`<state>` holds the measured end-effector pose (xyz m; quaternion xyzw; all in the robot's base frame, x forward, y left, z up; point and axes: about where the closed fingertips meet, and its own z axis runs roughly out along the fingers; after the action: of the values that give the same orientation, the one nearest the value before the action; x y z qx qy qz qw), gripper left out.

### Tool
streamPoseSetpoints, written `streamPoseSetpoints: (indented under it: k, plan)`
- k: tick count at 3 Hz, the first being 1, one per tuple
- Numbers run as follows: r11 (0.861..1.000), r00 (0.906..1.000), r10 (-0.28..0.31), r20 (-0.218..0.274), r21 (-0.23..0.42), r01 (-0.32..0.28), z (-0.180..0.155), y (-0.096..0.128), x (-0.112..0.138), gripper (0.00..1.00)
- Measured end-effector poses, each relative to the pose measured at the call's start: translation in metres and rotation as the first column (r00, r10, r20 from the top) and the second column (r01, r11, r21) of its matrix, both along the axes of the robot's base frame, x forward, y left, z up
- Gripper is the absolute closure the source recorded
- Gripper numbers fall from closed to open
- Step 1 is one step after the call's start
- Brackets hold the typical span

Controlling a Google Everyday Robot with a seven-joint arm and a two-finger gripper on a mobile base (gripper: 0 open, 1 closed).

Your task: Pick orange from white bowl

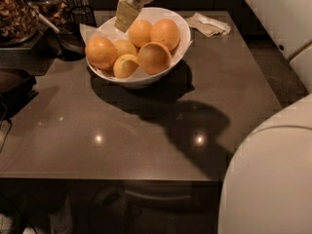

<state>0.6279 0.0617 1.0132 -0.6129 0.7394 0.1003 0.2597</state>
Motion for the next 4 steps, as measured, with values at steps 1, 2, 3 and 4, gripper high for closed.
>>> streamPoseSetpoints:
  k: [1,2,3,4]
  plan:
    - [1.0,1.0,0.0,0.0,0.0,0.0,0.0,0.0,0.0,0.11]
    - [1.0,1.0,0.0,0.0,0.0,0.0,0.0,0.0,0.0,0.0]
    - [1.0,1.0,0.0,0.0,0.0,0.0,0.0,0.0,0.0,0.0]
    - [0.999,0.9986,-0.051,-0.014,-0.014,0.051,-0.0052,-0.0075,-0.0096,0.0]
